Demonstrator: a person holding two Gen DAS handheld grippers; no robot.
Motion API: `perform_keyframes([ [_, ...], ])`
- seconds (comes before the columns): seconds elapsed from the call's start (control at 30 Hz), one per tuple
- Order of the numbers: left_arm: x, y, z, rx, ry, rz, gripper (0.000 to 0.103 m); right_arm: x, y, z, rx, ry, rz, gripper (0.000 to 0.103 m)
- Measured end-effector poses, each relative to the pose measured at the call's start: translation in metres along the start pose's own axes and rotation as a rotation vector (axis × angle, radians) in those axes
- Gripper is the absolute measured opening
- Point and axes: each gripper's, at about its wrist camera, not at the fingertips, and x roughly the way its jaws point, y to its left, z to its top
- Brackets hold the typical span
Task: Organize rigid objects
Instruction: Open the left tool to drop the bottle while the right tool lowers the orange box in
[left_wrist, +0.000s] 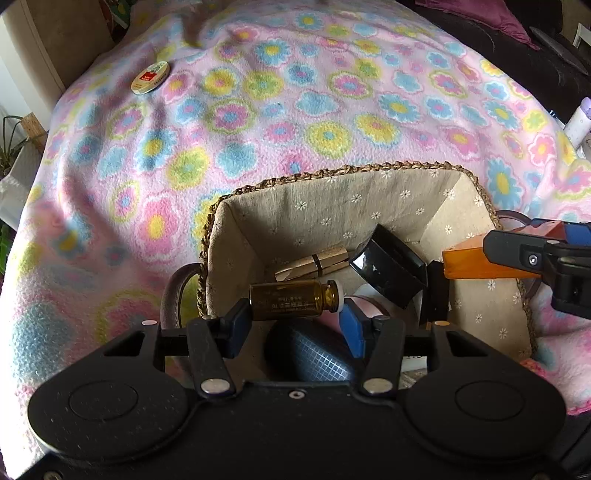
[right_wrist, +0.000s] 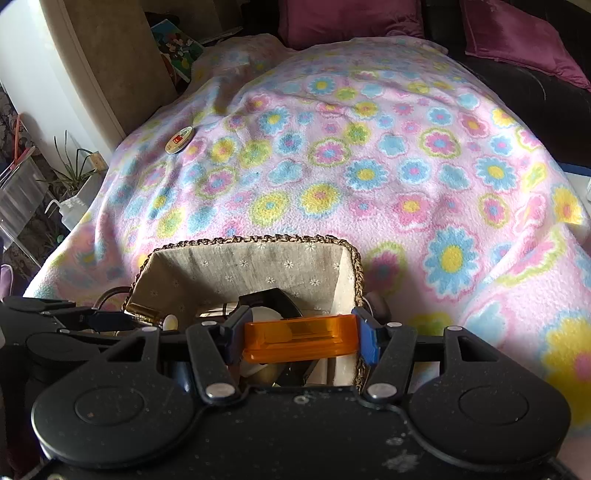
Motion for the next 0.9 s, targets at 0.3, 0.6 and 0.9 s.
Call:
perform_keyframes([
  [0.3,0.0069,0.0049,0.0027,-0.037,0.037,-0.009,0.05,0.0024,0.0004,0.0011,0.002,0.005,0.0,0.058],
  [0.6,0.0076,0.0073,0.004,-0.053,0.043,0.005,0.067,0.0042,-0.0003,0.0011,-0.003,0.016,-0.004,0.068],
  [0.9,0.0058,0.0082,0.0042,-0.057,0.035,0.011,0.068,0.0018,-0.0007,0.0013,-0.001,0.0,-0.015,0.069],
])
